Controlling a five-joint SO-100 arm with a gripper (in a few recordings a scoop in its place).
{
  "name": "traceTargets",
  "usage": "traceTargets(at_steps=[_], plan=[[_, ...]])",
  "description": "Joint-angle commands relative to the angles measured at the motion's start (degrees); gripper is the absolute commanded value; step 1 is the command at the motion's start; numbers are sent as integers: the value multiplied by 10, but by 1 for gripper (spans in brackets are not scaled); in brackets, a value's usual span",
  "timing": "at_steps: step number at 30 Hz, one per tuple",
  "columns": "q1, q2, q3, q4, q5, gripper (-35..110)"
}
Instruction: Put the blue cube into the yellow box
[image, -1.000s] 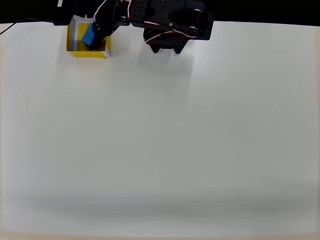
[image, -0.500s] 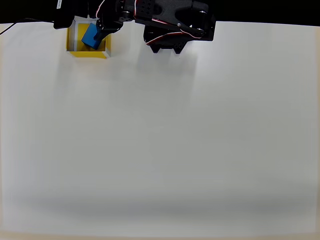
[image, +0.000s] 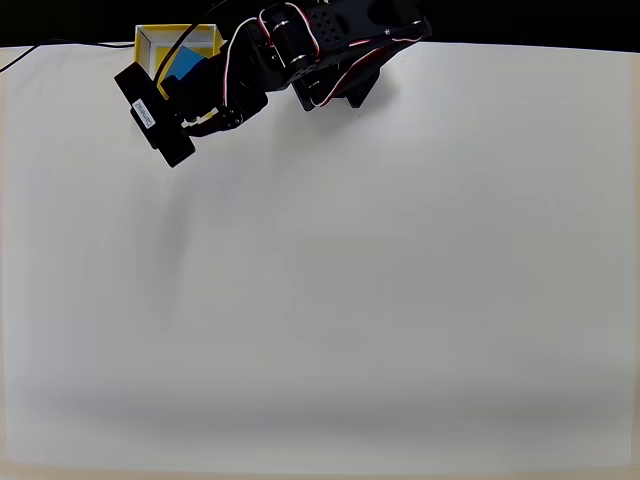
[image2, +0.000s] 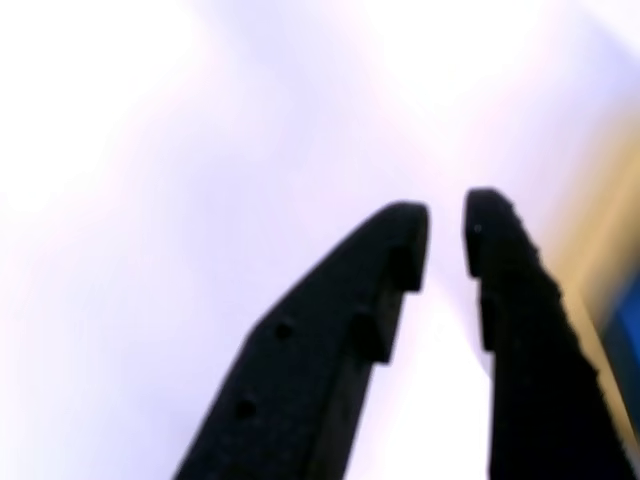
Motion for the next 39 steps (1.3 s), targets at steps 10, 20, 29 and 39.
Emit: traceTargets(at_steps=[10,20,29,39], plan=[[-299,170,279,-153,25,0],[-468,182,279,120,72,0],[-529,183,279,244,156,0],[-536,181,279,243,156,0]])
